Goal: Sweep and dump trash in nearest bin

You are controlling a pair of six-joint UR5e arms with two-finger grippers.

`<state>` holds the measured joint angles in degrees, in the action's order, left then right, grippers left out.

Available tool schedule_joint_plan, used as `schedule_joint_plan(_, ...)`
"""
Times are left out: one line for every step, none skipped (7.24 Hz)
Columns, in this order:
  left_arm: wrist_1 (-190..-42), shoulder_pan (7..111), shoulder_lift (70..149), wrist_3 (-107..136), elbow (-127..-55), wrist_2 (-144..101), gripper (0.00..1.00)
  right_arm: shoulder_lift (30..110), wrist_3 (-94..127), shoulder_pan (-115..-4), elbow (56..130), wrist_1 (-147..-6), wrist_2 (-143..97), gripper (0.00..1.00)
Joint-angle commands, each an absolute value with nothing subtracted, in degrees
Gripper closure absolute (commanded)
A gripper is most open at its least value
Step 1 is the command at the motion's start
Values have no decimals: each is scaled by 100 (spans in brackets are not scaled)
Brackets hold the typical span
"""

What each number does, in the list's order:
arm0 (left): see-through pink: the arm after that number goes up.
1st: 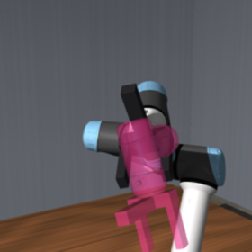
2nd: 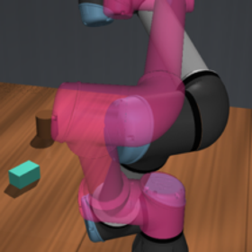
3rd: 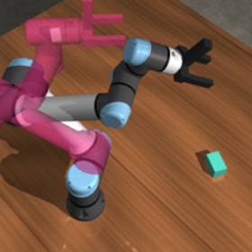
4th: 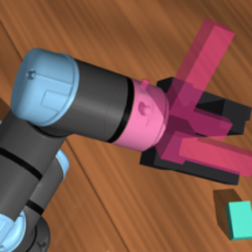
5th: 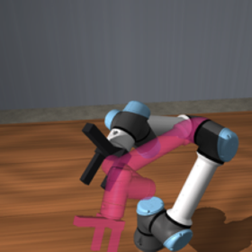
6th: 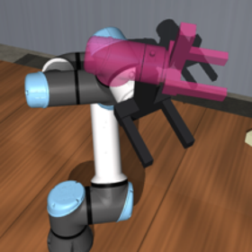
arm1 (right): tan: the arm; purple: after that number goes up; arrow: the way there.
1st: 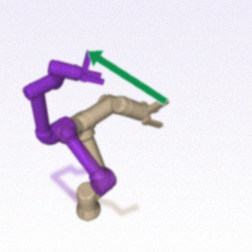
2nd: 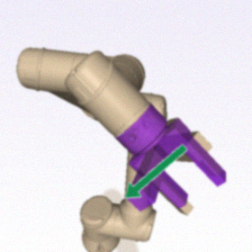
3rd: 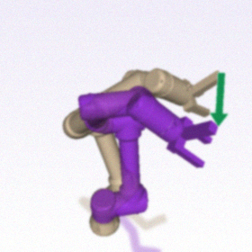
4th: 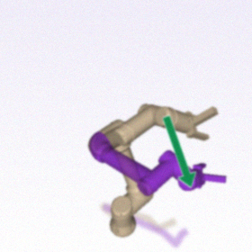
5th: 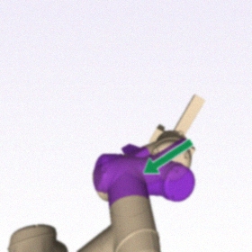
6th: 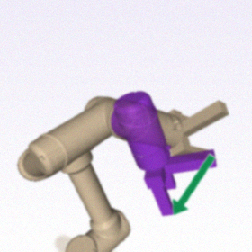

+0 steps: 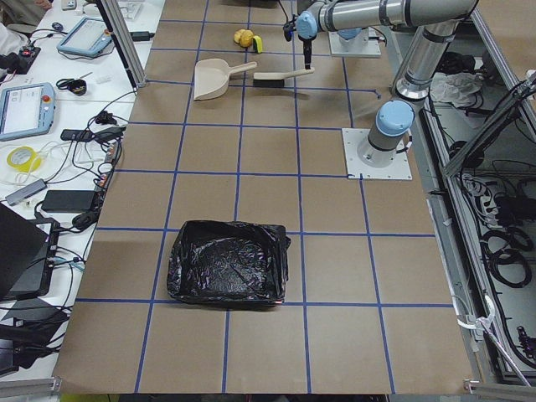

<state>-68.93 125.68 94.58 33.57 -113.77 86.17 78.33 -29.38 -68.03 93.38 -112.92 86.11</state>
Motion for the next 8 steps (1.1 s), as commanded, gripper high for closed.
schedule_joint_plan(-6533, 12612, 9667, 3401, -11478, 8605, 1, 7666, -2348, -7792, 9334, -11547, 7774, 0)
schedule_joint_plan(-6121, 12612, 9772, 3401, -11661, 8596, 2, 7429, -2321, -8135, 9334, -11819, 7613, 0)
schedule_joint_plan(-5839, 12621, 9869, 3393, -11802, 8596, 2, 7131, -2268, -8434, 9334, -12439, 7098, 0)
schedule_joint_plan(-5749, 12621, 9948, 3332, -11830, 8613, 8, 6902, -1798, -8751, 9334, -12619, 7032, 0)
schedule_joint_plan(-5739, 12621, 9984, 3322, -11813, 8613, 15, 6830, -1314, -9189, 9334, -12691, 7101, 0)
schedule_joint_plan(-5739, 12621, 9984, 3322, -11813, 8596, 33, 6716, -1231, -9437, 9360, -12674, 7041, 0)
schedule_joint_plan(-5748, 12621, 9984, 3340, -11795, 8587, 69, 6628, -900, -9561, 9343, -12656, 7023, 0)
schedule_joint_plan(-5757, 12621, 9984, 3349, -11804, 8570, 100, 6583, -244, -9824, 9351, -12613, 7092, 0)
